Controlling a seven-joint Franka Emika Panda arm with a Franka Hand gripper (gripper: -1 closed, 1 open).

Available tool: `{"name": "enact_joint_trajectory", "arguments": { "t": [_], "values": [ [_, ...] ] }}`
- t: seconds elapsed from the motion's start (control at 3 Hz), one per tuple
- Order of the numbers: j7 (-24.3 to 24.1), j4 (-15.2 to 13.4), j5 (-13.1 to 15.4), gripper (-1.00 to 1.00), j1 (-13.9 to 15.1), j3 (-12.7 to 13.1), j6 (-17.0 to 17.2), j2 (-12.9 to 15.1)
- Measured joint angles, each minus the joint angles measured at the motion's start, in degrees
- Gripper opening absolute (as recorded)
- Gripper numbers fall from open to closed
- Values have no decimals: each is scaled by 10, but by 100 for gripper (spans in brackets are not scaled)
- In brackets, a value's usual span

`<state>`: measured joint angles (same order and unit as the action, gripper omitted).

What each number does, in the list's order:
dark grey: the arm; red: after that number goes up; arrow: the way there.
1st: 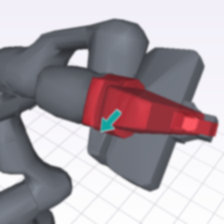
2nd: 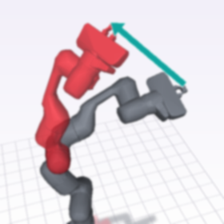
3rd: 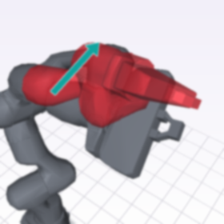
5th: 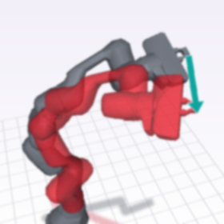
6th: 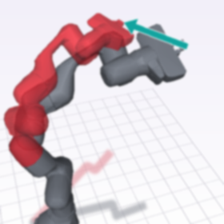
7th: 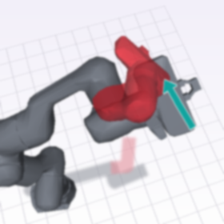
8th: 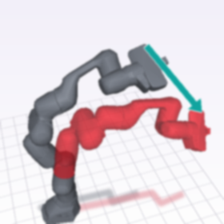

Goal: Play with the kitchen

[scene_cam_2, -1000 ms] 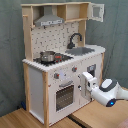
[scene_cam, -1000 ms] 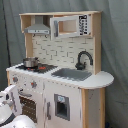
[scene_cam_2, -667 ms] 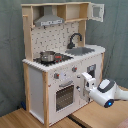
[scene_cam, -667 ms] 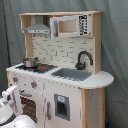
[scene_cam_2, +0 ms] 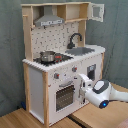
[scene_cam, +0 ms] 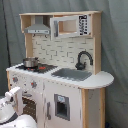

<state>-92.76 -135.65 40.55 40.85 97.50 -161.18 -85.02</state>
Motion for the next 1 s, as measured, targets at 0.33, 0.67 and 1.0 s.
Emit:
{"name": "enact_joint_trajectory", "arguments": {
  "t": [0.33,0.67,1.0],
  "values": [
    [-15,31,8,100,45,0,-10,0],
    [34,40,19,100,62,-3,-35,0],
    [72,45,19,100,69,-15,-50,0]
  ]
}}
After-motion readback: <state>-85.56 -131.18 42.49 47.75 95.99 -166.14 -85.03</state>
